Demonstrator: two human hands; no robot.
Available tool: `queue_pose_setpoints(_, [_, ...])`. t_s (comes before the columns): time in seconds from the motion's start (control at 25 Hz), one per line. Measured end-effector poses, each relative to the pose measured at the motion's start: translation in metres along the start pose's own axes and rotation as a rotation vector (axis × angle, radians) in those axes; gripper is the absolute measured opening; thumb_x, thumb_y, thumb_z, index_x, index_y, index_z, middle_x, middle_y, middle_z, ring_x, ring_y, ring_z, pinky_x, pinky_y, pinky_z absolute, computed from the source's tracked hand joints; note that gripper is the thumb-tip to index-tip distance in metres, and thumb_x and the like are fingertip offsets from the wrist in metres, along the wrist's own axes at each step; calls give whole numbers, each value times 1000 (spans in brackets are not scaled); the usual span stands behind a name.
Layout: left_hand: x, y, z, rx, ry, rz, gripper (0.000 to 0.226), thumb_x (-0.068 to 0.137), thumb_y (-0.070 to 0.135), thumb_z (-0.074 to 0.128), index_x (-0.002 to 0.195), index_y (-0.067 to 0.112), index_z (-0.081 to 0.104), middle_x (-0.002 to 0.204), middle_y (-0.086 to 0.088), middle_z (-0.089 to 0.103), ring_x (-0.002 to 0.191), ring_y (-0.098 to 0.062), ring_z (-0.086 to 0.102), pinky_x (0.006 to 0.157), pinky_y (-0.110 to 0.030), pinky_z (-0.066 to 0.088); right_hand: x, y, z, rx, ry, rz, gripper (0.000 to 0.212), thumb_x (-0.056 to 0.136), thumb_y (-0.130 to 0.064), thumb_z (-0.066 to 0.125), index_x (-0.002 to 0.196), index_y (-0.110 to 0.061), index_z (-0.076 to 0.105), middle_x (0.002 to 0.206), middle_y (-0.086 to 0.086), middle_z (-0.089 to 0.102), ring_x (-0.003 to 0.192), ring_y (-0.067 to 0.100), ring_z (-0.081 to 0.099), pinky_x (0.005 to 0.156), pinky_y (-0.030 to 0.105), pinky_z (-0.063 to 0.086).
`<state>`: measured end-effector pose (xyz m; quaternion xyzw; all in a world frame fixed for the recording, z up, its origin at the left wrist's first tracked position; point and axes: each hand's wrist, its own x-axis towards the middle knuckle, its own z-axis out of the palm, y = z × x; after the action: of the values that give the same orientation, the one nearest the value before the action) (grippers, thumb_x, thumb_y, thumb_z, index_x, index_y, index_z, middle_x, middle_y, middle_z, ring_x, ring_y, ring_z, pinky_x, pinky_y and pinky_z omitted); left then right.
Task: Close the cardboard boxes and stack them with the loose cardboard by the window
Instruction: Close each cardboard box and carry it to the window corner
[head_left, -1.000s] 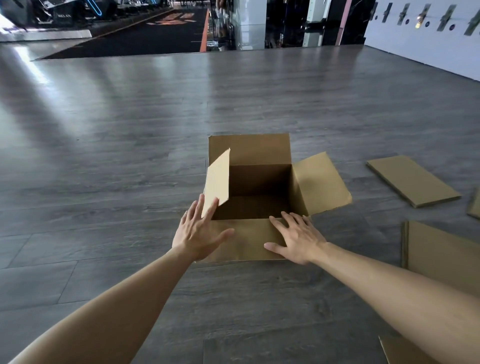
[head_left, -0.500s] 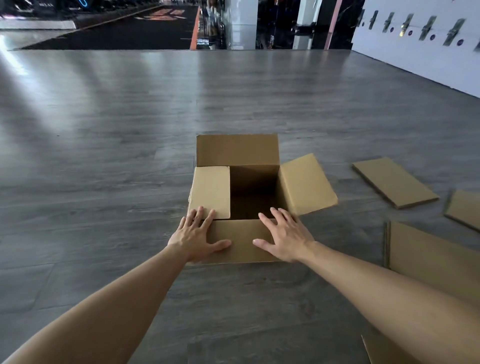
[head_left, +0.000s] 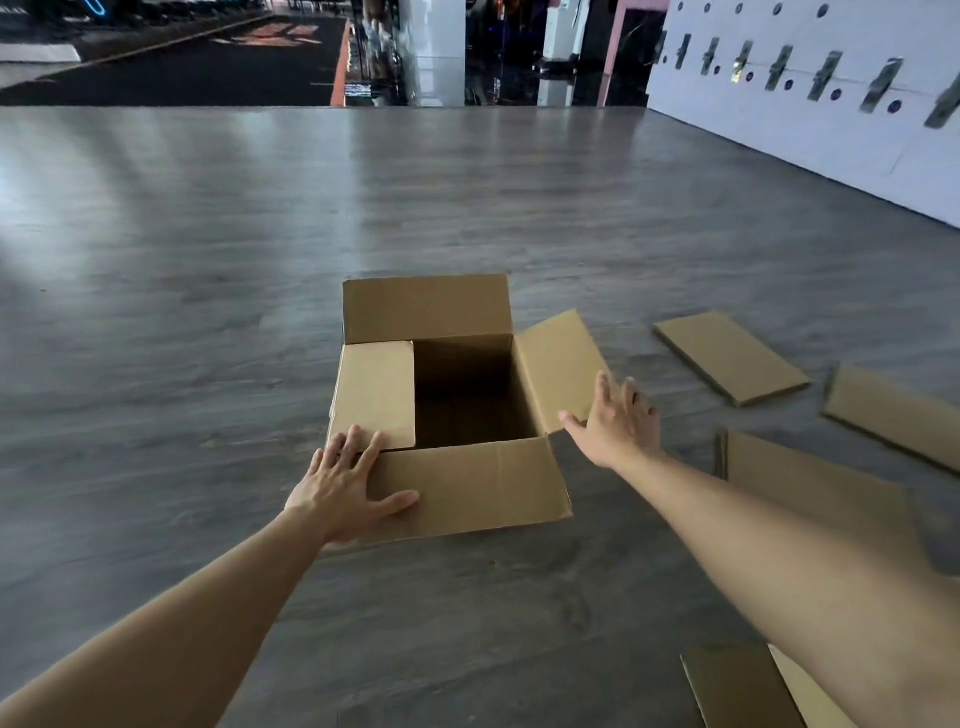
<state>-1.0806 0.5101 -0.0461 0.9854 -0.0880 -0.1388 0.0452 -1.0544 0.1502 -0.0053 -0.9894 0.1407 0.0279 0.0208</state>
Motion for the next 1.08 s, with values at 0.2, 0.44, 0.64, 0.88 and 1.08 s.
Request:
queue_pose_setpoints(0.2, [-2, 2, -1, -2, -7, -12, 117, 66, 97, 16, 159, 32, -12, 167, -7, -16, 154, -25, -15, 126, -43, -3, 6, -4, -7, 131, 22, -2, 86, 94, -66, 40, 155, -13, 11, 154, 21, 31, 136, 40, 37, 105, 51, 38])
queue_pose_setpoints(0.44, [-3, 2, -2, -5, 2, -5, 118, 64, 99, 11, 159, 33, -10, 167, -7, -14, 154, -26, -13, 126, -44, -2, 6, -52, -35, 286, 290, -242, 74, 94, -55, 53, 146, -8, 29, 138, 19, 46, 119, 36, 53, 95, 46, 49])
queue_pose_setpoints(0.64, [-3, 2, -2, -1, 4, -11, 115, 68, 97, 15, 159, 33, -9, 167, -7, -14, 154, -26, -13, 126, -44, -2, -21, -82, -17, 150, 52, -569, 102, 85, -80, 36, 157, -23, -6, 162, 13, 19, 143, 32, 33, 113, 50, 35])
queue_pose_setpoints(0.88, [-4, 3, -2, -16, 1, -23, 110, 75, 94, 25, 160, 32, -7, 168, -8, -11, 154, -26, -11, 126, -44, -2, -43, -85, 23, -140, -382, -691, 153, 42, -103, 49, 155, -28, -22, 165, 12, -16, 152, 31, -13, 122, 54, -3])
queue_pose_setpoints(1.08, [-5, 14, -10, 13, 74, -48, 103, 76, 94, 25, 158, 31, 16, 166, -7, 12, 153, -25, 5, 124, -46, 6, -39, -87, 20, -202, -400, -707, 147, 52, -78, 73, 156, -27, -18, 166, 8, -11, 153, 29, -10, 123, 52, 1])
